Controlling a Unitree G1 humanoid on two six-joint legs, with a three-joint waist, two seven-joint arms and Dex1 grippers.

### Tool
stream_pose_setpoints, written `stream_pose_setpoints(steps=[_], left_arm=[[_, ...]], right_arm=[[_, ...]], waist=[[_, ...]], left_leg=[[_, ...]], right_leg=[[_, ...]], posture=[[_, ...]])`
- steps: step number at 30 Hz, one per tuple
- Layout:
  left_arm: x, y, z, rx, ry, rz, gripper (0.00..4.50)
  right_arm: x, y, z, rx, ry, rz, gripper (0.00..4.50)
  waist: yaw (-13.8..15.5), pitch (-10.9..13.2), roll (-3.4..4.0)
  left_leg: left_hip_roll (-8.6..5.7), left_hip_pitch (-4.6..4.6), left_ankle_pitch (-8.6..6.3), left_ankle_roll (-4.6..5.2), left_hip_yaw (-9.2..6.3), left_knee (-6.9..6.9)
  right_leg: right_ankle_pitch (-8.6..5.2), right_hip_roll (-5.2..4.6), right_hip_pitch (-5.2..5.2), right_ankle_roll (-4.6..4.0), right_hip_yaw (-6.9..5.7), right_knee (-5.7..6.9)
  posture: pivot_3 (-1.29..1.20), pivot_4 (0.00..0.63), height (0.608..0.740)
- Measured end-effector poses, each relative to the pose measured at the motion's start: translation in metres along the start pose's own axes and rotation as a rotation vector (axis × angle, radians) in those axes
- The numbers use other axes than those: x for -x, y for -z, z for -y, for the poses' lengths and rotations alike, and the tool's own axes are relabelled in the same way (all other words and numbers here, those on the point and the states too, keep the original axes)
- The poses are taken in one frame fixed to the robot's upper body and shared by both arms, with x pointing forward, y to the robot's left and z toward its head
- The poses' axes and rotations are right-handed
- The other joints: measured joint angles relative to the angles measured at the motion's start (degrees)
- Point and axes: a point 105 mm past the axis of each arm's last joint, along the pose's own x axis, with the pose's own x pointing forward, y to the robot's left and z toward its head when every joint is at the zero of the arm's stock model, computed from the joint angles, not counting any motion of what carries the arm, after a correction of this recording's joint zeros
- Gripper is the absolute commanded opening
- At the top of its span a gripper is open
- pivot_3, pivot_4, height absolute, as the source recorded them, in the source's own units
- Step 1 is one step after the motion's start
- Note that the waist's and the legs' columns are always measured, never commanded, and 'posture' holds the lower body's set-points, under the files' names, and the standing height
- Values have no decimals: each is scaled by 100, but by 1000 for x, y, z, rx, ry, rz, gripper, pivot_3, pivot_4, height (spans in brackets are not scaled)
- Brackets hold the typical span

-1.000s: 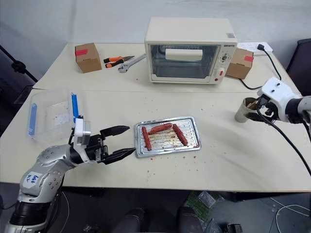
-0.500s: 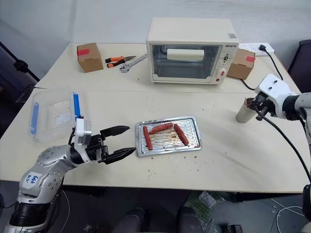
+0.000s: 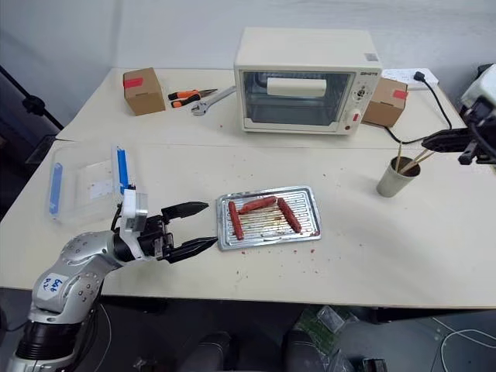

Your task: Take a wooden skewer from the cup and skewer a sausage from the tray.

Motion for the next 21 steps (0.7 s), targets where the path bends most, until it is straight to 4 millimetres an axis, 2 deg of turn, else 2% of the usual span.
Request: stream_pose_setpoints(steps=[2, 4, 8, 10, 13, 14, 16, 21], left_arm=[[-3, -3, 1, -4, 15, 12, 4500], [-7, -8, 2, 23, 38, 48, 4500], [-13, -16, 5, 88, 82, 110, 4500], [-15, -18, 7, 103, 106, 113, 4500], [-27, -26, 10, 107, 150, 153, 4500], [-35, -32, 12, 98, 176, 178, 4500], [-42, -36, 15, 91, 204, 197, 4500], [-49, -33, 17, 124, 214, 214, 4500]], right_arm=[[5, -14, -9, -47, -68, 88, 19], [11, -28, -28, -110, -209, 188, 19], [6, -45, -53, -302, -416, 367, 19], [-6, -45, -68, -381, -514, 427, 19], [-38, -39, -98, -504, -678, 502, 19], [-54, -36, -112, -561, -737, 530, 19], [-69, -32, -131, -621, -795, 540, 19], [-84, -34, -157, -644, -816, 579, 19]], waist=[[3, 0, 1], [15, 0, 0], [13, 0, -1], [15, 0, -5], [27, 0, -6], [28, 0, -6], [34, -1, -4], [42, -1, -6]], left_leg=[[2, 0, 0, 0, -1, -2], [4, -2, 0, -1, -5, -4], [2, -5, -2, 1, -6, 8], [5, -4, -2, 0, -10, 14], [3, -6, -2, 0, -15, 25], [2, -7, -2, 0, -18, 29], [-4, -14, -1, 0, -16, 29], [-12, -18, -2, 2, -22, 36]], right_leg=[[0, 1, -1, 0, -2, 0], [0, 1, -1, 0, -5, -2], [0, -1, 2, 0, -5, 2], [0, 1, 5, 0, -9, 5], [1, 1, 9, 2, -13, 13], [1, 1, 8, 2, -15, 18], [2, -1, -2, 3, -14, 47], [2, -5, -3, 3, -16, 44]], posture=[[0, 150, 740], [0, 150, 740], [0, 150, 740], [0, 150, 740], [0, 150, 740], [0, 150, 740], [0, 150, 740], [0, 150, 740]])
